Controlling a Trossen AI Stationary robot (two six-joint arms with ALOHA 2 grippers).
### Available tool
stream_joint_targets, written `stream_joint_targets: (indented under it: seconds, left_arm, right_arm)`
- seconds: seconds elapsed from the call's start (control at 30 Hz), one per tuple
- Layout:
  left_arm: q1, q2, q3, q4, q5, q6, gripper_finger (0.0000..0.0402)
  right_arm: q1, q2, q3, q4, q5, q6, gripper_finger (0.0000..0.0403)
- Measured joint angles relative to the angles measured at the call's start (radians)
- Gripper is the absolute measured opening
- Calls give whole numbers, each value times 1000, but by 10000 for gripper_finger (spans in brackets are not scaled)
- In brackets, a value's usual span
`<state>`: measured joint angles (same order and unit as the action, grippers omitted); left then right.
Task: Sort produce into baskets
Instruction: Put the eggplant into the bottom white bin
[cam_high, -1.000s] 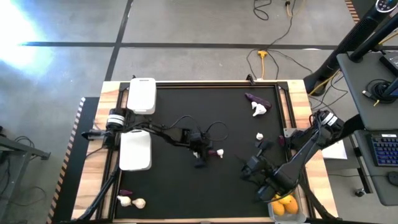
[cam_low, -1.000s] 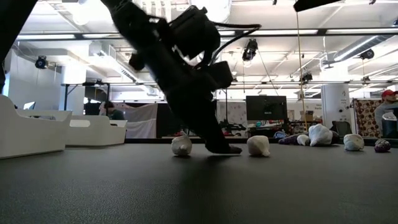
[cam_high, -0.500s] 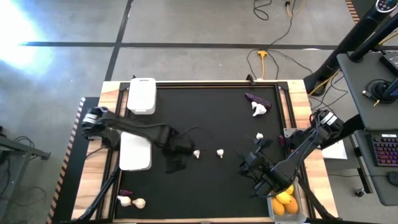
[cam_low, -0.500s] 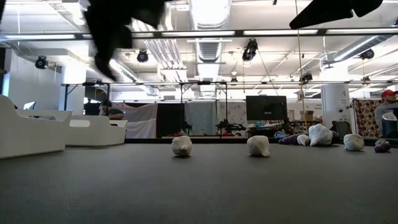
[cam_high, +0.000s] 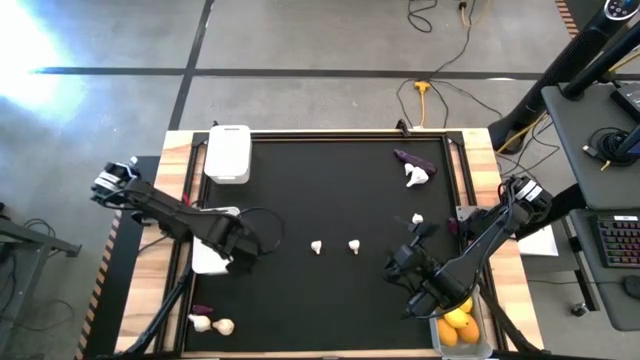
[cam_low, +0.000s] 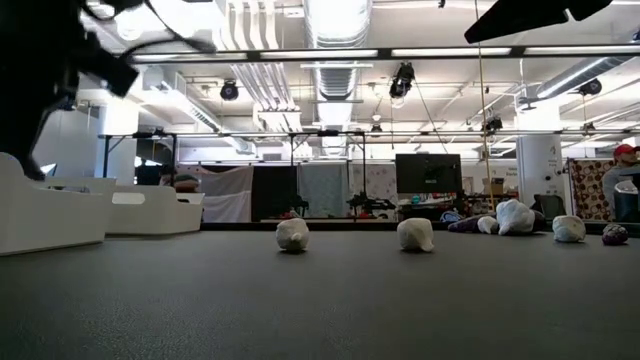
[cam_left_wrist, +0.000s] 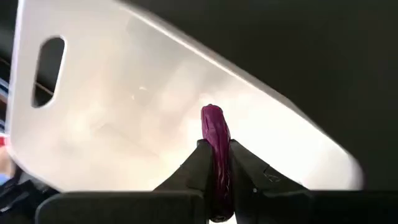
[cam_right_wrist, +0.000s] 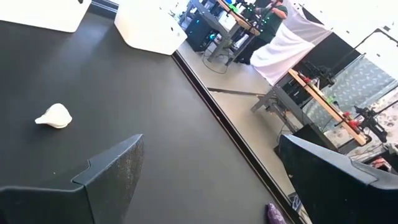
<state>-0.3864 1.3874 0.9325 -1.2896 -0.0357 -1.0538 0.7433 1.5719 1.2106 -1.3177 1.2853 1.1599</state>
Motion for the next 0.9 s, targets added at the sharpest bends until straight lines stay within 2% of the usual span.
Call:
stream_joint_targets:
  seconds: [0.17,0.37,0.67,0.9]
  left_arm:
    - [72,-27,-139,77,28,-100,18]
    - [121,-20,-222,113,53,-94,21]
    - [122,-20,-241,163,46,-154,41]
    - [122,-20,-220,122,49,-156,99]
  right_arm:
    - [0,0,0,0,0,-6,363]
    - [0,0,0,0,0,-12,363]
    - [0,0,0,0,0,-19,363]
    - [0,0,0,0,0,-27,363]
